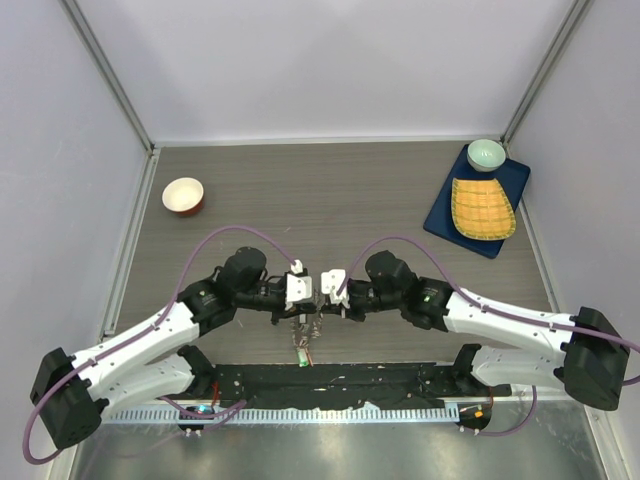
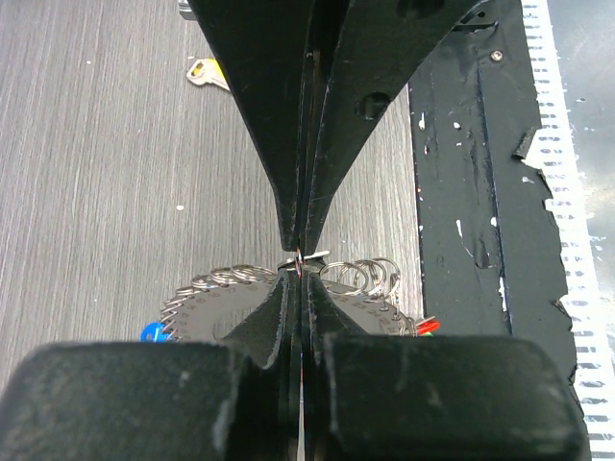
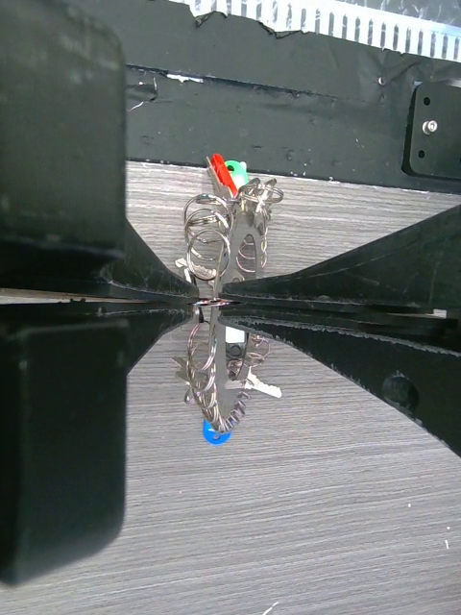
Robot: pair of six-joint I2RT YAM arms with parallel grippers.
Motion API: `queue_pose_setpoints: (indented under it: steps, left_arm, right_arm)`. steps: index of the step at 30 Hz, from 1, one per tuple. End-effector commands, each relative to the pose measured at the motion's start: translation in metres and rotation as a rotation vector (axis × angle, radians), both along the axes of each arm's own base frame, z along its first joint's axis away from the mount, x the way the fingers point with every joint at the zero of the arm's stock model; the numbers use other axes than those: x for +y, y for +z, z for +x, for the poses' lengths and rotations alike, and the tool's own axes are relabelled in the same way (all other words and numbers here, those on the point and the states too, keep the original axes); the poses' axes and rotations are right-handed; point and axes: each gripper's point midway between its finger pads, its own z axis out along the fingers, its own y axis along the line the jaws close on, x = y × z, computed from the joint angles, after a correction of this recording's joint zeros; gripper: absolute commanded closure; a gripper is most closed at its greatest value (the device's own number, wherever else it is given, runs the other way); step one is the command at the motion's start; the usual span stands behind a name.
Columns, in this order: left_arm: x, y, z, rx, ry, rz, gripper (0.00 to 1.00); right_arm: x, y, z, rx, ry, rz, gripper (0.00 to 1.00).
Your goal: Put the keys on the keyring
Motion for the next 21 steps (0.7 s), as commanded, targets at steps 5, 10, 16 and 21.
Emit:
queue_pose_setpoints:
  steps: [5, 10, 16, 21]
  left_arm:
    - [-0.011, 0.020, 0.000, -0.023, -0.024, -0.043, 1.00]
    - [-0.010, 0.016, 0.000, -0.008, -0.019, -0.020, 1.00]
    - [-0.012, 0.012, -0.003, 0.018, -0.034, 0.000, 1.00]
    - [-0.013, 0.008, -0.005, 0.038, -0.044, 0.019, 1.00]
  right_arm:
    - [0.028, 0.083, 0.012, -0.109, -0.016, 0.242, 0.96]
    - [0.024, 0.088, 0.011, -0.124, -0.017, 0.254, 0.95]
    - [0.030, 0.087, 0.009, -0.125, 0.026, 0.227, 0.96]
    - [0.033, 0.092, 0.011, -0.166, 0.043, 0.236, 0.96]
